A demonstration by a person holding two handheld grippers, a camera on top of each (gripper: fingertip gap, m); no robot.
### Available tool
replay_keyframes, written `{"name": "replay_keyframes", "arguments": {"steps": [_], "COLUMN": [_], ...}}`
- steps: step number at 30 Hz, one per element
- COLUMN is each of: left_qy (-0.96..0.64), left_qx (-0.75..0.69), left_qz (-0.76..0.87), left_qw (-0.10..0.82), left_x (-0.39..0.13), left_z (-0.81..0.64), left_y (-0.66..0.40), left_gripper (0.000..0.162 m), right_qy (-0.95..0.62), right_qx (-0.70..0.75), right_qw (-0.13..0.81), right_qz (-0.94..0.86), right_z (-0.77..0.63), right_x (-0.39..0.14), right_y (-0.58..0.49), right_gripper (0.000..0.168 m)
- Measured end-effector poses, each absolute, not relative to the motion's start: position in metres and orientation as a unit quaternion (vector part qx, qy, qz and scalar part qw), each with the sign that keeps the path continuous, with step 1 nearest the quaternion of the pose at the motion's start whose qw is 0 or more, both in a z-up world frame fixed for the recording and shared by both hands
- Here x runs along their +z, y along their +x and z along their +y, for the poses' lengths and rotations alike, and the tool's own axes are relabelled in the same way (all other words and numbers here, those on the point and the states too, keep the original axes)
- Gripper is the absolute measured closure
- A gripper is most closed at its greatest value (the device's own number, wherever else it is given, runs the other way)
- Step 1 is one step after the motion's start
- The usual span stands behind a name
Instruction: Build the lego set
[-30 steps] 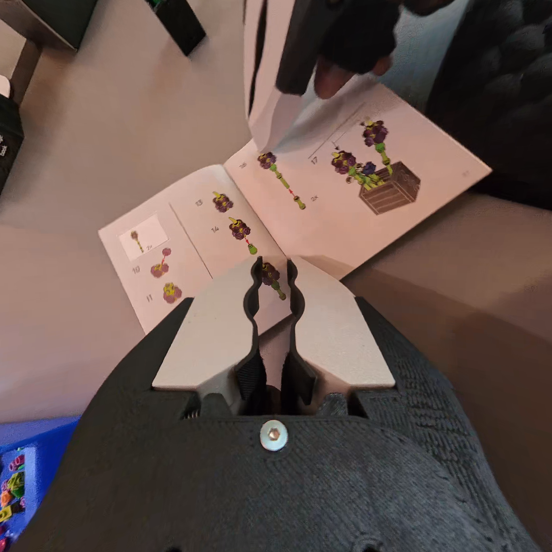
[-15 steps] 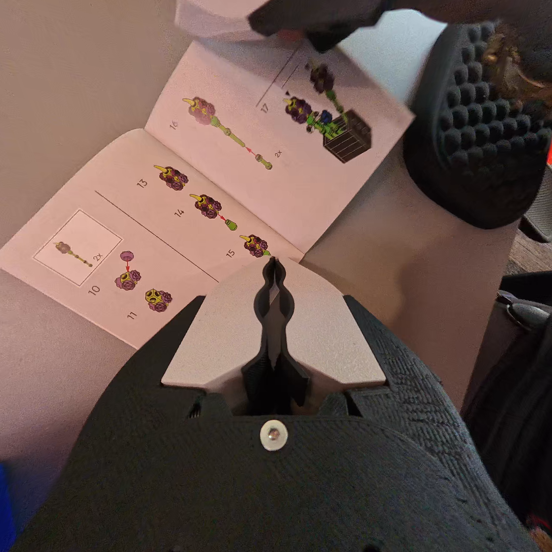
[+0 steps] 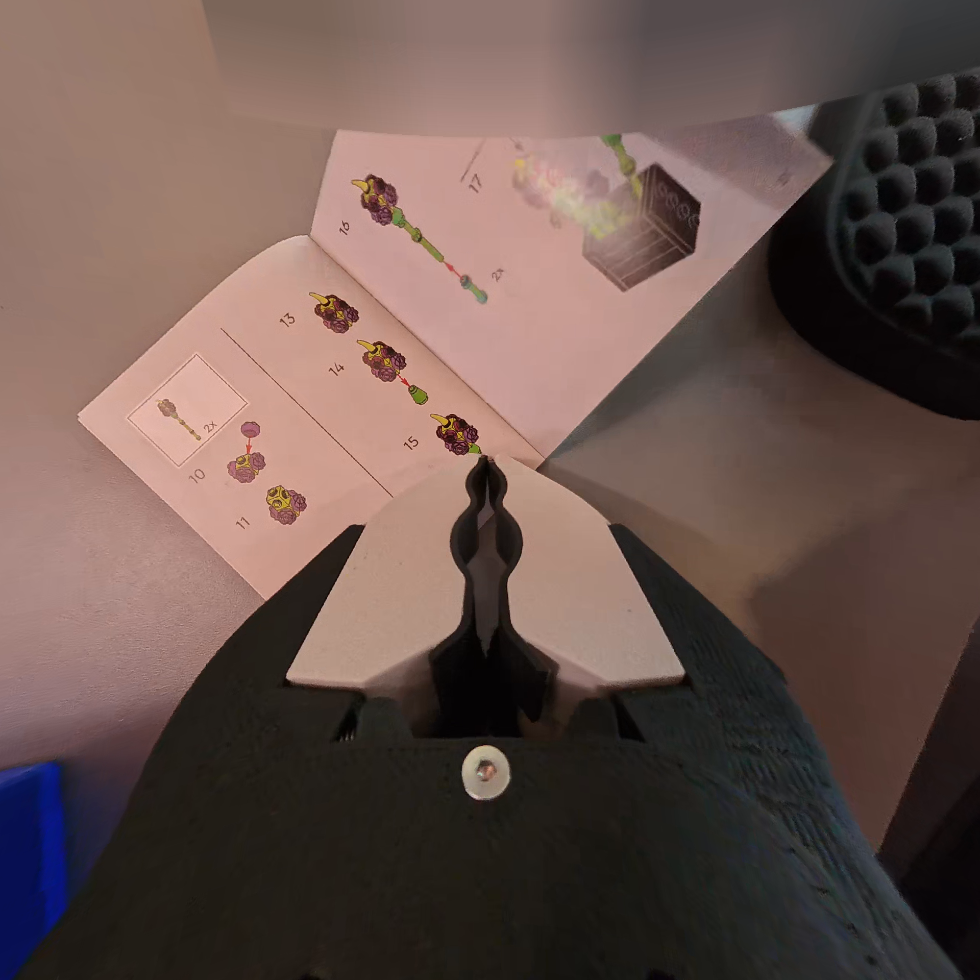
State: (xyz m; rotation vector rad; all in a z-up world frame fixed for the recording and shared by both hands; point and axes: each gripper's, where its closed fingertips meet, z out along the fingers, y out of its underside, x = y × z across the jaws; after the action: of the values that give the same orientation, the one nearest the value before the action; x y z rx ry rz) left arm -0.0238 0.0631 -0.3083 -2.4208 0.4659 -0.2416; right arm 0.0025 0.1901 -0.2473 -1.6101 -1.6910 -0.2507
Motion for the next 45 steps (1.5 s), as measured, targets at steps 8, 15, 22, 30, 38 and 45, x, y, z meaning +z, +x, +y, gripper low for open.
{"name": "replay_keyframes", "arguments": {"steps": [8,15,22,30,38,45], "left_qy": [-0.921,-0.92,-0.915,-0.884,-0.902,-0.885], "left_qx": [-0.069,-0.056,-0.022,-0.222,-0.177,-0.166], "left_qz": [0.183,0.184,0.201,0.256,0.309,0.325], "left_qw": [0.336,0.341,0.348,0.321,0.247,0.289], "left_x": [-0.308,-0.308,-0.308,-0.291,-0.309,-0.309], "left_z": [0.064,0.065,0.065,0.053,0.07,0.07], "left_y": [-0.024,-0.025,-0.025,0.005,-0.017,-0.019], "left_gripper": [0.161,0.162,0.162,0.162,0.162,0.161], "right_qy": [-0.645,-0.733,-0.78,-0.739,-0.728,-0.748], "right_qx": [0.266,0.589,0.525,0.536,0.533,0.541], "right_qw": [0.548,0.181,0.04,-0.019,-0.014,-0.023], "right_qz": [-0.461,-0.288,-0.339,-0.407,-0.432,-0.384], "right_z": [0.144,0.102,0.087,0.081,0.082,0.092], "right_x": [-0.115,-0.21,-0.296,-0.301,-0.301,-0.299], "right_y": [-0.032,-0.059,-0.044,-0.046,-0.048,-0.053], "right_gripper": [0.168,0.168,0.168,0.168,0.168,0.168]}}
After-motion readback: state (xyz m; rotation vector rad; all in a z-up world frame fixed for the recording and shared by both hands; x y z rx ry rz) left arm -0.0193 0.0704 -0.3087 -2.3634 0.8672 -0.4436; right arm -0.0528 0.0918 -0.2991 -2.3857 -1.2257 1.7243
